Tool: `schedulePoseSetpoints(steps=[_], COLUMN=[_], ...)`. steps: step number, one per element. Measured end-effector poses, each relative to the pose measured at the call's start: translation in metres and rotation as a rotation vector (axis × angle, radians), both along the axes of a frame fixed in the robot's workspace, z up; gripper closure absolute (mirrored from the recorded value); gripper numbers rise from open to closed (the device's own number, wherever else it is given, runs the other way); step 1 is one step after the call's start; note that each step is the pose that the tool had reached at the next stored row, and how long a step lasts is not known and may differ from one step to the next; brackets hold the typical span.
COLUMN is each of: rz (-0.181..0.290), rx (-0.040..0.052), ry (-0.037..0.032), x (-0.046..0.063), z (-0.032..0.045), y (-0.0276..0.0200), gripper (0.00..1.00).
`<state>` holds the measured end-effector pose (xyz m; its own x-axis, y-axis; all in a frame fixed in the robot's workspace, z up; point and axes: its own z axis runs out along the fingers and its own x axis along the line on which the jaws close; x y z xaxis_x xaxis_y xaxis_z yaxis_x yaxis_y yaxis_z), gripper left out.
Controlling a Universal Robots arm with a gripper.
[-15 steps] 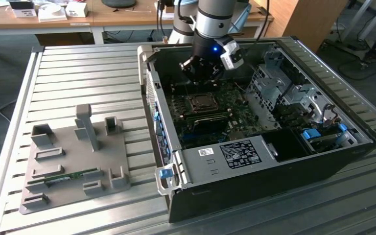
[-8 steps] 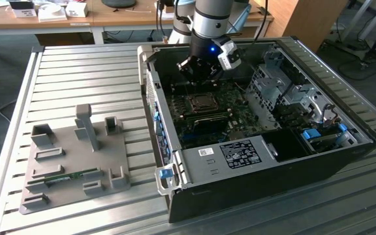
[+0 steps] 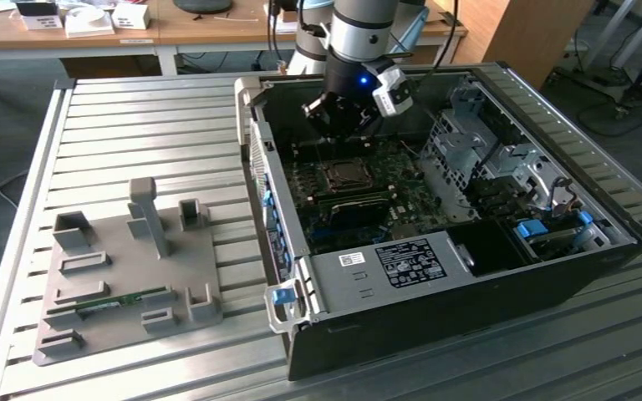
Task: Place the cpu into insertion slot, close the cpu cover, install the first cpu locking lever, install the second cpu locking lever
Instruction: 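Install the first cpu locking lever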
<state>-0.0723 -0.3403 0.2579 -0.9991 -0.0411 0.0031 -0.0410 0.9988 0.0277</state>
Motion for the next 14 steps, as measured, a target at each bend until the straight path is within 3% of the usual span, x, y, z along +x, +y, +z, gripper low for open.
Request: schedulePoseSetpoints(steps=[12, 14], rz=[0.000, 0.000], rx=[-0.0001, 0.0040], ry=[-0.0076, -0.0086], x=[-0.032, -0.035], z=[-0.0008, -0.0009], y=[0.0000, -0.0001], gripper=[0.89, 0.89])
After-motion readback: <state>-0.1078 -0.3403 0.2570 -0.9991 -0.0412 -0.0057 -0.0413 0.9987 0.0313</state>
